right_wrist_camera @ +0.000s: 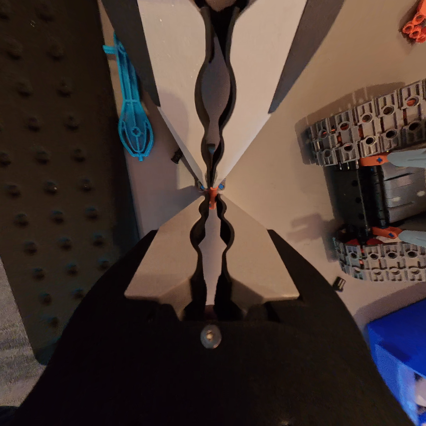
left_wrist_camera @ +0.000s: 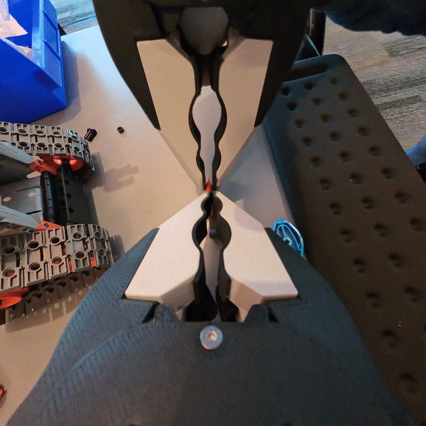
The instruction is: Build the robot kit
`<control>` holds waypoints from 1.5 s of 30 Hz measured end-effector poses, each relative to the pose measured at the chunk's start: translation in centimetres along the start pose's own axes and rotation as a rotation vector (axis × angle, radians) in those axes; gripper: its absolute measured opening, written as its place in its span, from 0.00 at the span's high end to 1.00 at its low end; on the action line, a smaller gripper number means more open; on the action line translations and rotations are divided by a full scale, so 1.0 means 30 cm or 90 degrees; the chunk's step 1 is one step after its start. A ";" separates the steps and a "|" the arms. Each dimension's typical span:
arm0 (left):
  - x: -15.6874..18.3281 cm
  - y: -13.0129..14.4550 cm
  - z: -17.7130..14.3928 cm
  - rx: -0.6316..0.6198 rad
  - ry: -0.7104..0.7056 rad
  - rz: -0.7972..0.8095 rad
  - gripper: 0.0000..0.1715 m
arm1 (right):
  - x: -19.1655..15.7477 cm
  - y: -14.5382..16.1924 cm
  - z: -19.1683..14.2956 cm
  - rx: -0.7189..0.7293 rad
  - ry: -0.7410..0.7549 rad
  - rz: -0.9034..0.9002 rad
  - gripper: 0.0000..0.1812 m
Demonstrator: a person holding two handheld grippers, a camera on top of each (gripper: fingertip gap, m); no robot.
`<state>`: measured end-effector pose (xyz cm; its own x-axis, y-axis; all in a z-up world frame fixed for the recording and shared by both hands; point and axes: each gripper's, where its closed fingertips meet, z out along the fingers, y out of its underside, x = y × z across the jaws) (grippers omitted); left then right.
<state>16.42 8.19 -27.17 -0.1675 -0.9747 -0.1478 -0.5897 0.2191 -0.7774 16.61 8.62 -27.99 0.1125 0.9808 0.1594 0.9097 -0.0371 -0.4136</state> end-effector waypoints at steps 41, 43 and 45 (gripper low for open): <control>-0.035 0.022 -0.078 -0.098 -0.091 0.101 0.78 | 0.018 -0.019 -0.078 0.189 0.088 0.026 0.80; -0.053 0.015 -0.139 -0.094 -0.109 0.098 0.78 | 0.024 -0.022 -0.101 0.205 0.098 0.033 0.80; -0.073 0.031 -0.202 -0.106 -0.139 0.099 0.79 | 0.026 -0.015 -0.111 0.208 0.103 0.038 0.80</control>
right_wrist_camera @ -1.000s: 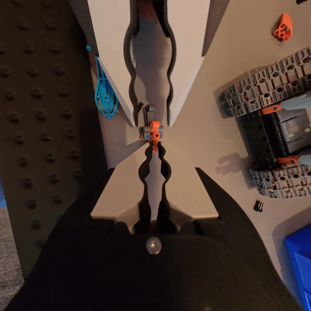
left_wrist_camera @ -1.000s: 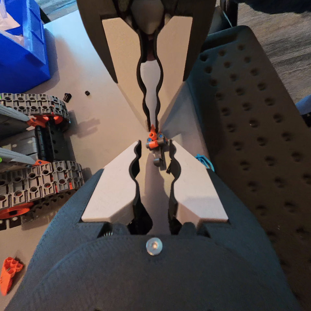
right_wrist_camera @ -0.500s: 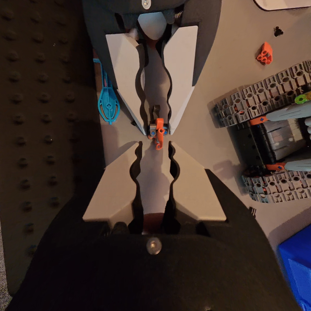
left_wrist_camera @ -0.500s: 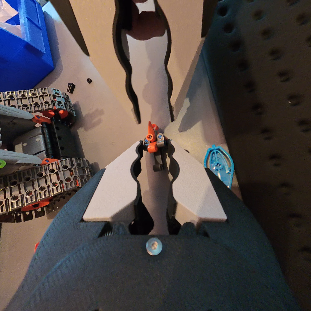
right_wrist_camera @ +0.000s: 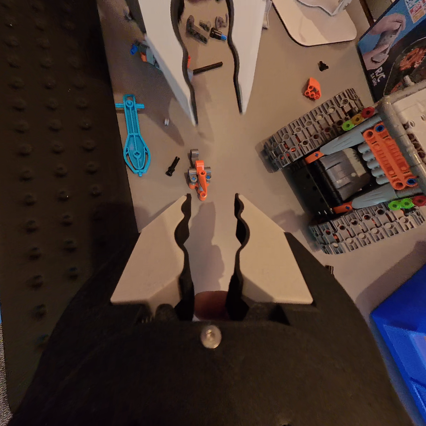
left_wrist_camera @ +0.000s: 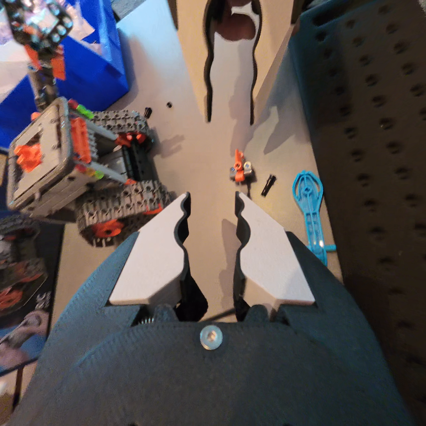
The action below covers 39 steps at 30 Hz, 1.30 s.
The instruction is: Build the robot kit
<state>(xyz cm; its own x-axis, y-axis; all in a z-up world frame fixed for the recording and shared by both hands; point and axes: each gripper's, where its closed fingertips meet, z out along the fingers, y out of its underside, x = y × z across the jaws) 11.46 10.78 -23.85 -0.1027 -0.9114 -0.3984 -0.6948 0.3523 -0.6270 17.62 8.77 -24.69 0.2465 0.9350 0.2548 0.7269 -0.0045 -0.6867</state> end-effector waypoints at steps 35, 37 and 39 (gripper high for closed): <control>0.019 0.207 -0.115 -0.038 -0.075 -0.039 0.81 | -0.037 -0.012 0.208 -0.077 -0.120 -0.049 0.79; -0.006 0.205 -0.124 -0.034 -0.093 -0.043 0.80 | -0.035 -0.032 0.196 -0.062 -0.118 -0.052 0.76; -0.038 0.204 -0.148 -0.031 -0.119 -0.045 0.80 | -0.023 -0.065 0.175 -0.040 -0.106 -0.059 0.75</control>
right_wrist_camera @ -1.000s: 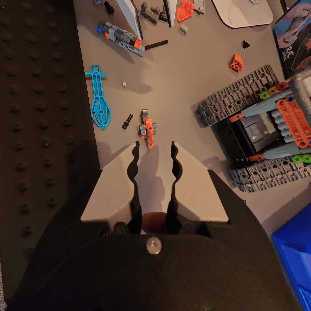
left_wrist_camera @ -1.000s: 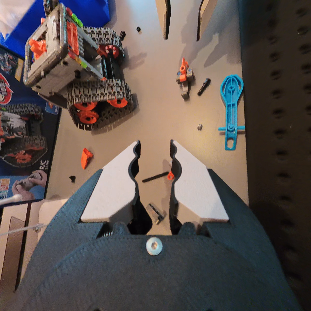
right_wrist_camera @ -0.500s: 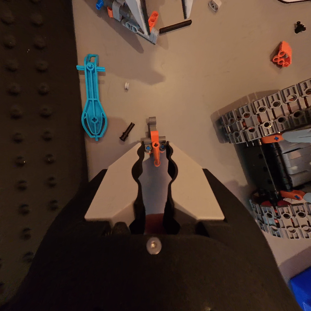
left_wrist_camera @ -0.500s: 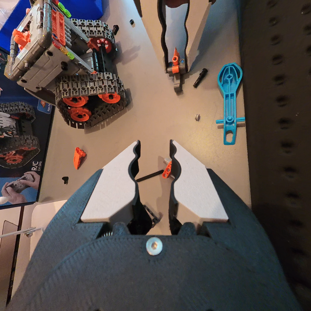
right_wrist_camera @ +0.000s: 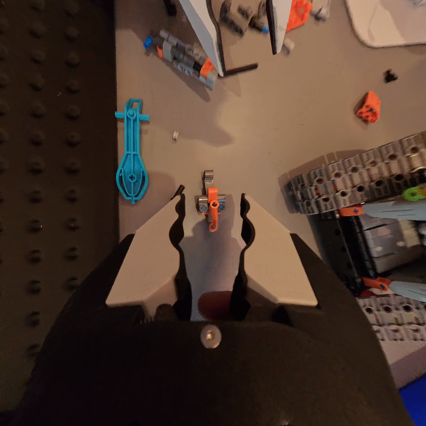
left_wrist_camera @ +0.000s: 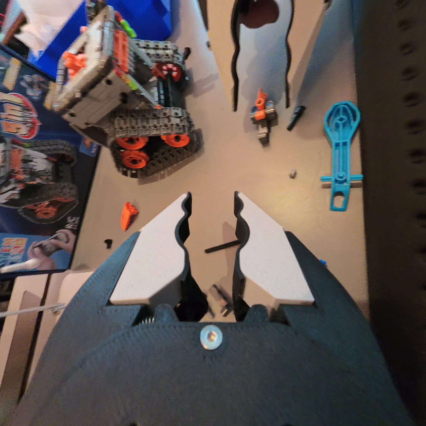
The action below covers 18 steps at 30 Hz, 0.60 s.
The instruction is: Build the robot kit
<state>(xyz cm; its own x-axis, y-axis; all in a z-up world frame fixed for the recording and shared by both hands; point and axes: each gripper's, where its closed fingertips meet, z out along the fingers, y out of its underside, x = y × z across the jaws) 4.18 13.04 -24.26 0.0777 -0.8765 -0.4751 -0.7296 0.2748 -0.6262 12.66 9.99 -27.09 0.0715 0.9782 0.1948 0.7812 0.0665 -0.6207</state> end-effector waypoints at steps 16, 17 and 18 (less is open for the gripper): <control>-0.745 0.152 -0.543 -0.020 -0.473 -0.107 0.80 | 0.278 -0.621 -0.183 0.187 0.226 -0.130 0.61; -0.780 0.177 -0.555 -0.027 -0.490 -0.111 0.80 | 0.326 -0.670 -0.192 0.197 0.246 -0.128 0.60; -0.810 0.208 -0.560 -0.039 -0.502 -0.121 0.80 | 0.382 -0.719 -0.200 0.207 0.267 -0.121 0.59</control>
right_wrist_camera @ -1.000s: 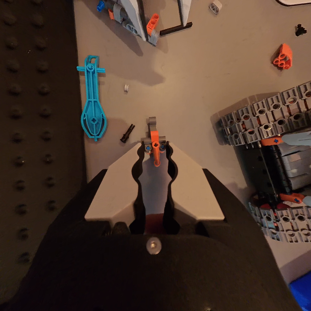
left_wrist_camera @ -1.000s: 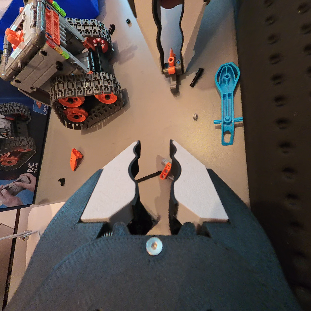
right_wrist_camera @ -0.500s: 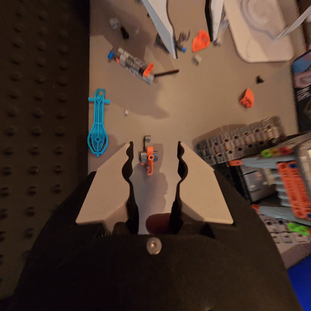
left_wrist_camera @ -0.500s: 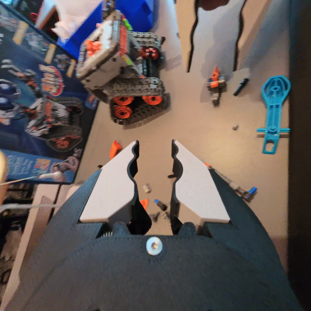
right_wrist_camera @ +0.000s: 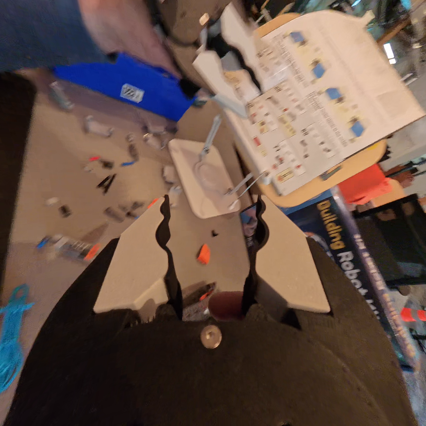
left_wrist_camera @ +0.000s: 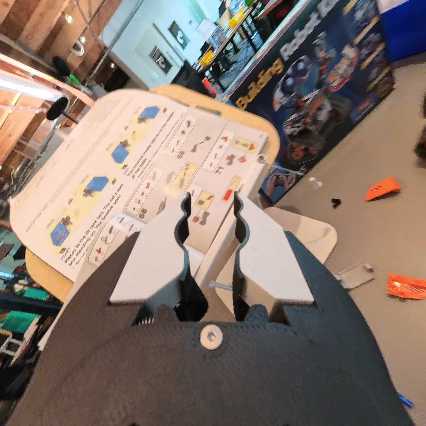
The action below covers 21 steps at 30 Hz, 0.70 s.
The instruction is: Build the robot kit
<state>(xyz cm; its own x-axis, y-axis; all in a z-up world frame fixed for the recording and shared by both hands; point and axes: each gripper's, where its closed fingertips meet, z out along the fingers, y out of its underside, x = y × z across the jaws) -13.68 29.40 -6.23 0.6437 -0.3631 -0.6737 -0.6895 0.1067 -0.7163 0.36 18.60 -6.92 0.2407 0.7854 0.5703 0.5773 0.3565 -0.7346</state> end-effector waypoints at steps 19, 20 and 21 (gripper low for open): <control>-0.029 0.164 0.107 -0.025 -0.003 -0.085 0.81 | 0.575 0.082 0.653 -0.039 0.018 0.020 0.49; -0.029 0.164 0.107 -0.024 -0.001 -0.086 0.81 | 0.576 0.082 0.650 -0.035 0.021 0.018 0.51; -0.027 0.164 0.106 -0.025 0.001 -0.087 0.81 | 0.575 0.084 0.649 -0.033 0.025 0.016 0.51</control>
<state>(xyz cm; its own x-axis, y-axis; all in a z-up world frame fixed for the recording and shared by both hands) -16.53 33.16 -9.79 0.7314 -0.3738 -0.5703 -0.6086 0.0196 -0.7933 -9.22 42.88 -6.08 0.2847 0.7730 0.5669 0.6106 0.3097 -0.7289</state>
